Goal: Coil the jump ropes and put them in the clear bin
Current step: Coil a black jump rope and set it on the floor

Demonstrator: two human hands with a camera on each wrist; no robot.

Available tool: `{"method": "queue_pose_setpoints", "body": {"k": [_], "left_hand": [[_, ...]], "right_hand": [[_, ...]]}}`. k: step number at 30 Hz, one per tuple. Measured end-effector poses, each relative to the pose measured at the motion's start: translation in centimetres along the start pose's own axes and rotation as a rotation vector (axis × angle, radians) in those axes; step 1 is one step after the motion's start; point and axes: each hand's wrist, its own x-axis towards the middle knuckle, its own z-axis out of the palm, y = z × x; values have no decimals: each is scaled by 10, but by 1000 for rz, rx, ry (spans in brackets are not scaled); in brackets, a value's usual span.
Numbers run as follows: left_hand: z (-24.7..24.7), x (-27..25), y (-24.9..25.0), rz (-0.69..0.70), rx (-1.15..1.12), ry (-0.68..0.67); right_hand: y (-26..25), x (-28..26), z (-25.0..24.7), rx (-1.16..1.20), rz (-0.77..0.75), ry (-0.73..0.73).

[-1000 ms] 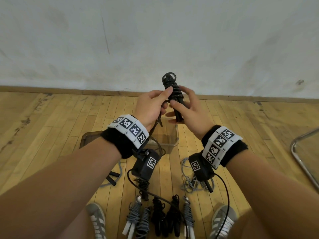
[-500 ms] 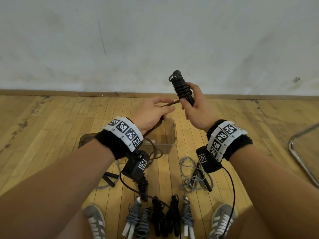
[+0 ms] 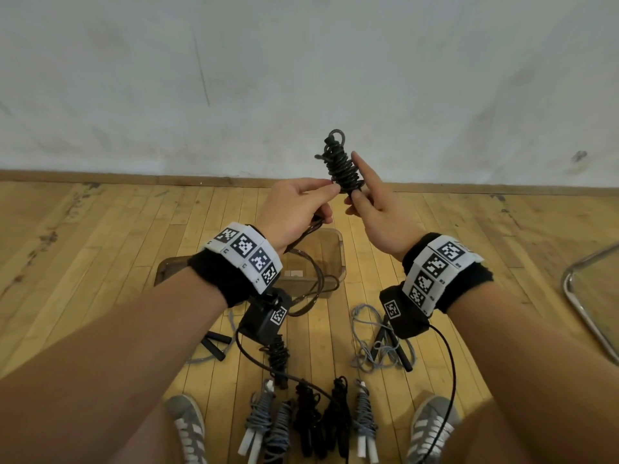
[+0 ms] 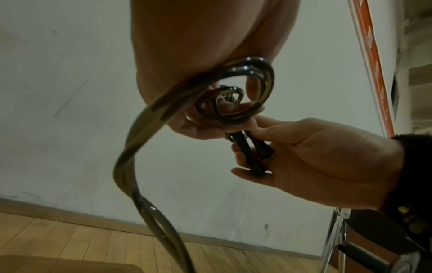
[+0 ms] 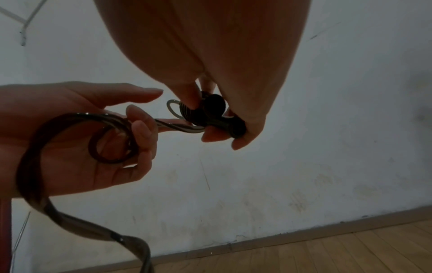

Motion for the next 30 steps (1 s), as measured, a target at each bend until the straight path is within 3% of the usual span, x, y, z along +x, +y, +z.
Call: {"method": "queue_pose_setpoints", "body": {"k": [14,21,30], "left_hand": [[2,-1,-1,5,35,56],[0,1,1,13,-65,-47],[0,3,-2,-68,51,-109]], "right_hand": [[-13,-5,7,23,-48,83],[-17,-7,13,413,138,-23],[-10,-5,1,247,92,62]]}}
